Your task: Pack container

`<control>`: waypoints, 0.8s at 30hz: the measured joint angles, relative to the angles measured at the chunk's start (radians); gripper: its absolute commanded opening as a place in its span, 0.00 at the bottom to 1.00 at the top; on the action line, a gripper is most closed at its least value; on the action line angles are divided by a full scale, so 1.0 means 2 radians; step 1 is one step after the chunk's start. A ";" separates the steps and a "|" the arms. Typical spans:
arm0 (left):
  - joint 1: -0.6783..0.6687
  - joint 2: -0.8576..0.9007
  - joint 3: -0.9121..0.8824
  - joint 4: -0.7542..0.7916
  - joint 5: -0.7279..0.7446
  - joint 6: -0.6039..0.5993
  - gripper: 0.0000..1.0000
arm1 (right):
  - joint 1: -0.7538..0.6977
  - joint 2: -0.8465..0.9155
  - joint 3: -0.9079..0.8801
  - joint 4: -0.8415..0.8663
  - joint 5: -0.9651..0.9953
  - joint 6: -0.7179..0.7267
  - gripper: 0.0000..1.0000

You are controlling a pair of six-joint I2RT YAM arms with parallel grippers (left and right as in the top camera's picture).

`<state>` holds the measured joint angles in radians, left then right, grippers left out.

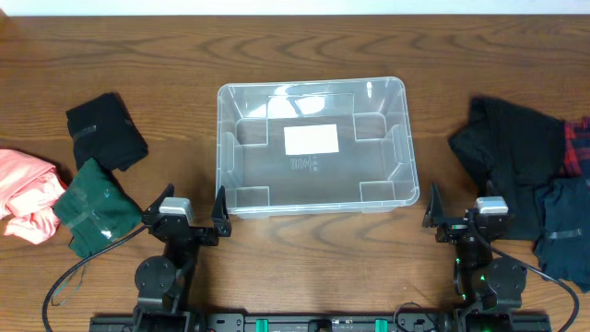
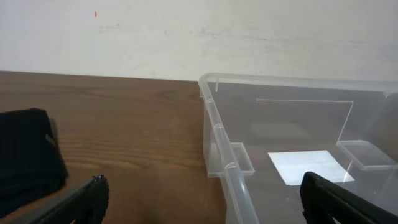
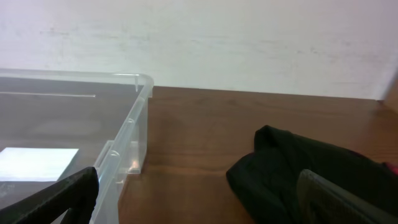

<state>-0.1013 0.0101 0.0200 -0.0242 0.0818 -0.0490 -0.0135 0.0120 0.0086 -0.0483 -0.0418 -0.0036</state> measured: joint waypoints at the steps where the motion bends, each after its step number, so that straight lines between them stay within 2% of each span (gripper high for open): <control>1: 0.000 0.000 0.000 0.000 0.000 -0.002 0.98 | 0.000 0.000 0.000 0.000 -0.002 0.004 0.99; 6: 0.000 0.001 0.009 -0.019 -0.001 -0.013 0.98 | 0.000 0.000 0.000 0.000 -0.005 0.017 0.99; 10: 0.000 0.017 0.040 -0.075 -0.002 -0.015 0.98 | 0.000 0.007 0.017 -0.014 0.003 0.022 0.99; 13: 0.000 0.054 0.097 -0.117 -0.002 -0.015 0.98 | 0.000 0.034 0.060 -0.047 0.021 0.023 0.99; 17: 0.000 0.124 0.205 -0.180 -0.003 -0.015 0.98 | 0.000 0.112 0.149 -0.090 0.051 0.024 0.99; 24: 0.000 0.297 0.408 -0.322 -0.019 -0.015 0.98 | -0.002 0.341 0.341 -0.202 0.080 0.020 0.99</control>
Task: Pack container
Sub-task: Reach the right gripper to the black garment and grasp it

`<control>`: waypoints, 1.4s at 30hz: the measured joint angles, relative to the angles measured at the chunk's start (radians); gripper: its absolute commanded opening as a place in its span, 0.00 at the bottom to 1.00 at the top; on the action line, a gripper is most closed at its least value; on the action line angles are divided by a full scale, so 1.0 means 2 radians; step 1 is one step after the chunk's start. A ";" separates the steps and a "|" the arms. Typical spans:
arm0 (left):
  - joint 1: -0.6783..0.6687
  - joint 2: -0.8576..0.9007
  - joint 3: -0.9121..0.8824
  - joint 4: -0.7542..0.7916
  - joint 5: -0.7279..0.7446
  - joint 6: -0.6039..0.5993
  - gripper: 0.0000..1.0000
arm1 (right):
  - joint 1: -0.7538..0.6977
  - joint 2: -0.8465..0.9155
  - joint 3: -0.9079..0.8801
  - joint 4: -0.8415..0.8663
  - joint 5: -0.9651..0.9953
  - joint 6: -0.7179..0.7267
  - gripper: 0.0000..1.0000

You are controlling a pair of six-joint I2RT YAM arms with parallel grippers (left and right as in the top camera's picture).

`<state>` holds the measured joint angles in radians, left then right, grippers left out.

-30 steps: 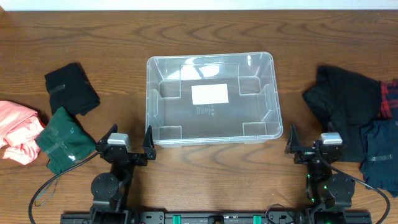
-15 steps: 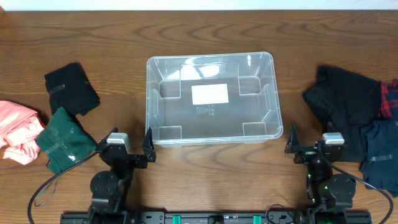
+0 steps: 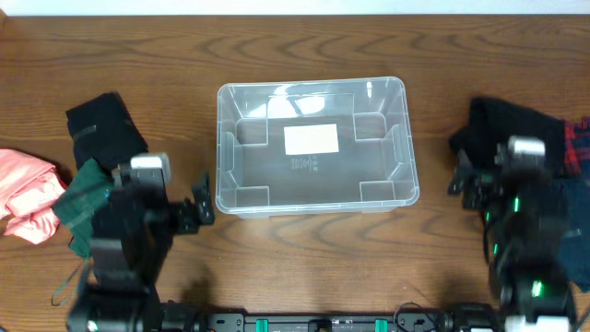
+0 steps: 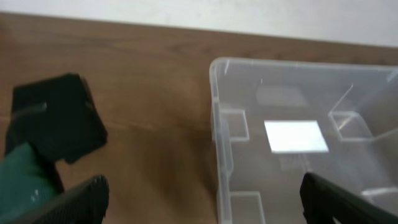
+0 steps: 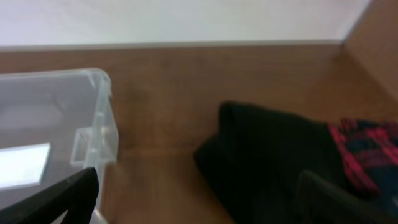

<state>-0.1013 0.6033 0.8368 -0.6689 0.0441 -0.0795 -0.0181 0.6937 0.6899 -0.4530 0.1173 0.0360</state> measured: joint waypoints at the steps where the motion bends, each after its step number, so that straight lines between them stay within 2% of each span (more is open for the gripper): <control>1: 0.000 0.018 0.021 -0.011 0.000 0.000 0.98 | -0.002 0.035 0.029 -0.017 0.002 -0.002 0.99; 5: 0.000 0.086 0.104 -0.061 0.000 0.000 0.98 | -0.019 0.177 0.152 -0.109 0.007 -0.015 0.99; 10: 0.000 0.114 0.131 -0.070 0.001 0.000 0.98 | -0.029 0.297 0.251 -0.176 0.017 -0.027 0.99; 19: 0.000 0.130 0.131 -0.075 0.001 0.000 0.98 | -0.056 0.426 0.265 -0.203 0.084 -0.075 0.99; 30: 0.000 0.136 0.131 -0.075 0.001 0.000 0.98 | -0.064 0.585 0.265 -0.210 0.142 -0.088 0.98; 33: 0.000 0.136 0.131 -0.073 0.001 0.000 0.98 | -0.064 0.611 0.265 -0.205 0.150 -0.084 0.86; 37: 0.000 0.136 0.131 -0.069 0.001 0.000 0.98 | -0.064 0.618 0.266 -0.198 0.167 -0.073 0.53; 42: 0.000 0.136 0.131 -0.068 0.000 0.000 0.98 | -0.071 0.618 0.269 -0.195 0.180 -0.059 0.22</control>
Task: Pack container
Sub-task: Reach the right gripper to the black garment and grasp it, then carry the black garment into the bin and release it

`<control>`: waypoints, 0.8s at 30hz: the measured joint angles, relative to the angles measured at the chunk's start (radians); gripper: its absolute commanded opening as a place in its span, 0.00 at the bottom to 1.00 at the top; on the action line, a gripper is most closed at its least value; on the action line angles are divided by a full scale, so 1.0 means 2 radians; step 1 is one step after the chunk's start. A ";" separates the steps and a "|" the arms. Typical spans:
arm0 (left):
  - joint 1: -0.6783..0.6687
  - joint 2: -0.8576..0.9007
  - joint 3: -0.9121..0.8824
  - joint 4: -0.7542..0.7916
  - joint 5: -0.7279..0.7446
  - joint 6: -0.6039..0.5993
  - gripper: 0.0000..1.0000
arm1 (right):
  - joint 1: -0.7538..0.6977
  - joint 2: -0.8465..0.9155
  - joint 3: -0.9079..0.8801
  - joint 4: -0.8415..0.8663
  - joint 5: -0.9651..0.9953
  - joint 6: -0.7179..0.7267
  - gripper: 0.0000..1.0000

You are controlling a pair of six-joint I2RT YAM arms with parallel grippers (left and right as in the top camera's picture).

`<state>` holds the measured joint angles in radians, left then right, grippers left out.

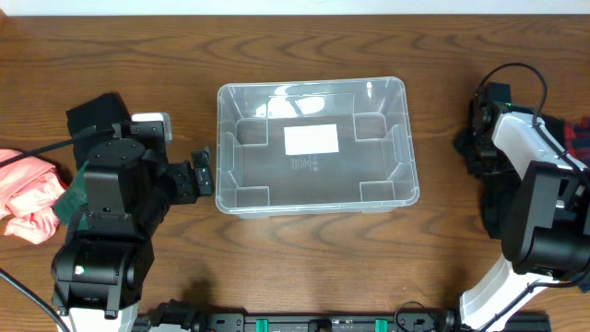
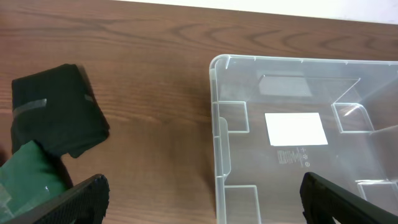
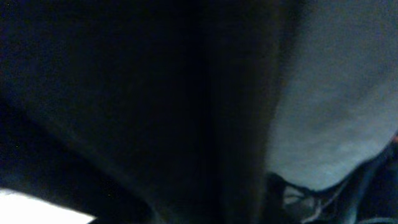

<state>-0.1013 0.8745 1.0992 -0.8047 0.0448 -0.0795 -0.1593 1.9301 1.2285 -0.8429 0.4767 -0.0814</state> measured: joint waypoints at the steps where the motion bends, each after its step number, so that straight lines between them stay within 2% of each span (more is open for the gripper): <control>1: 0.000 0.000 0.000 0.000 0.000 0.000 0.98 | 0.000 0.000 0.000 0.000 0.002 0.004 0.18; 6: 0.000 0.000 0.000 0.000 0.000 0.000 0.98 | 0.002 -0.004 0.002 0.000 0.006 0.015 0.01; 14: 0.000 0.000 0.000 0.000 0.000 0.000 0.98 | 0.043 -0.091 0.023 -0.004 -0.018 0.014 0.01; 19: 0.000 0.000 0.000 0.000 0.000 0.000 0.98 | 0.108 -0.192 0.057 0.006 -0.038 -0.005 0.01; 24: 0.000 0.000 0.000 0.000 0.000 0.000 0.98 | 0.194 -0.274 0.080 0.052 -0.064 -0.046 0.01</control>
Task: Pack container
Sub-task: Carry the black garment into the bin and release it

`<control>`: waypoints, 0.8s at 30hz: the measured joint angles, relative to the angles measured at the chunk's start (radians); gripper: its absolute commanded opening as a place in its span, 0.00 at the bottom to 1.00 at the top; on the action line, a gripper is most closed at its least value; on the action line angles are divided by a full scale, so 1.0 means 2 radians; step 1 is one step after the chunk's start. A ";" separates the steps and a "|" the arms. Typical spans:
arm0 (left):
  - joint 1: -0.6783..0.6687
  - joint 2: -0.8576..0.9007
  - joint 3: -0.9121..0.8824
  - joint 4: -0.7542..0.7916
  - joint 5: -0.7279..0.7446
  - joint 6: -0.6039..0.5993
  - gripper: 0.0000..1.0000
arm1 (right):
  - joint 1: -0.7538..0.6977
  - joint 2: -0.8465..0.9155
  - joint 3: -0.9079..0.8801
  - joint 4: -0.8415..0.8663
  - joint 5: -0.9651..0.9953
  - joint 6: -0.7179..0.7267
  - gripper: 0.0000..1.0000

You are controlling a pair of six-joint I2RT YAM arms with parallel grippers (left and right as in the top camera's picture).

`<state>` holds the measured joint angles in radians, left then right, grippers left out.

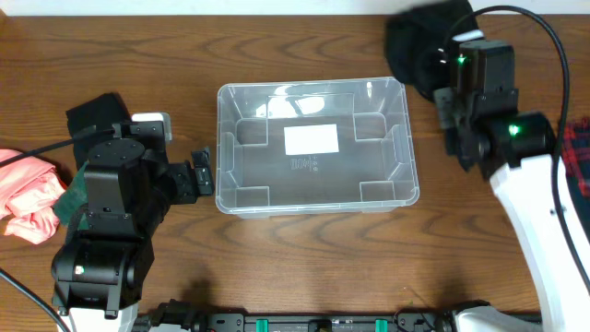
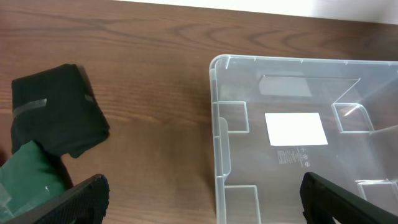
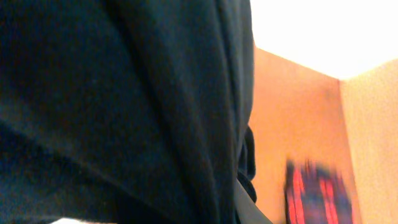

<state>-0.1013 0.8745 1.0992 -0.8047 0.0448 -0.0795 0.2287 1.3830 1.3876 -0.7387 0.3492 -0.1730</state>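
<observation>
The clear plastic container (image 1: 225,148) stands mid-table with only a white label inside. A black garment (image 1: 419,41) hangs bunched beyond the container's far right corner, with my right gripper (image 1: 447,66) shut on it. The cloth (image 3: 124,93) fills the right wrist view and hides the fingers. My left gripper (image 2: 199,211) hovers open over the table left of the container wall (image 2: 217,143), nothing between its fingertips (image 2: 74,199). A folded black cloth (image 1: 106,129) and a green cloth (image 2: 28,180) lie to its left.
A pink cloth (image 1: 23,194) lies at the far left edge. A red plaid garment (image 1: 581,148) shows at the right edge, also blurred in the right wrist view (image 3: 317,186). My left arm body covers part of the green cloth from above.
My right gripper was pressed down into the black garment at the right pile. Now it is raised and further left, with the garment hanging near the container's far right corner. The left arm has not moved.
Both grippers first rested open at the table's front edge. Then both arms were raised, the left beside the container, the right over the right pile. Then the right gripper was buried in the black garment, and now holds it aloft by the container.
</observation>
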 measured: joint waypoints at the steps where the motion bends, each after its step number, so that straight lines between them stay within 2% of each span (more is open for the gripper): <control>1: 0.000 0.000 0.000 0.000 0.000 0.000 0.98 | 0.017 -0.009 0.003 0.004 -0.009 -0.010 0.01; 7: 0.000 0.000 0.000 0.000 0.000 0.000 0.98 | 0.117 -0.002 0.004 -0.004 -0.052 -0.057 0.01; 16: 0.007 0.000 0.000 -0.014 0.000 -0.003 0.98 | 0.197 0.116 0.001 -0.010 -0.079 -0.095 0.01; 19: 0.037 0.000 0.000 -0.014 -0.004 -0.014 0.98 | 0.204 0.156 0.001 -0.008 -0.086 -0.100 0.01; 24: 0.132 0.005 0.000 -0.015 -0.013 -0.030 0.98 | 0.208 0.213 0.001 0.002 -0.109 -0.102 0.01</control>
<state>0.1623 0.8852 1.0992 -0.8356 0.0181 -0.1390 0.6437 1.8088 1.3899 -0.7353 0.1318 -0.3771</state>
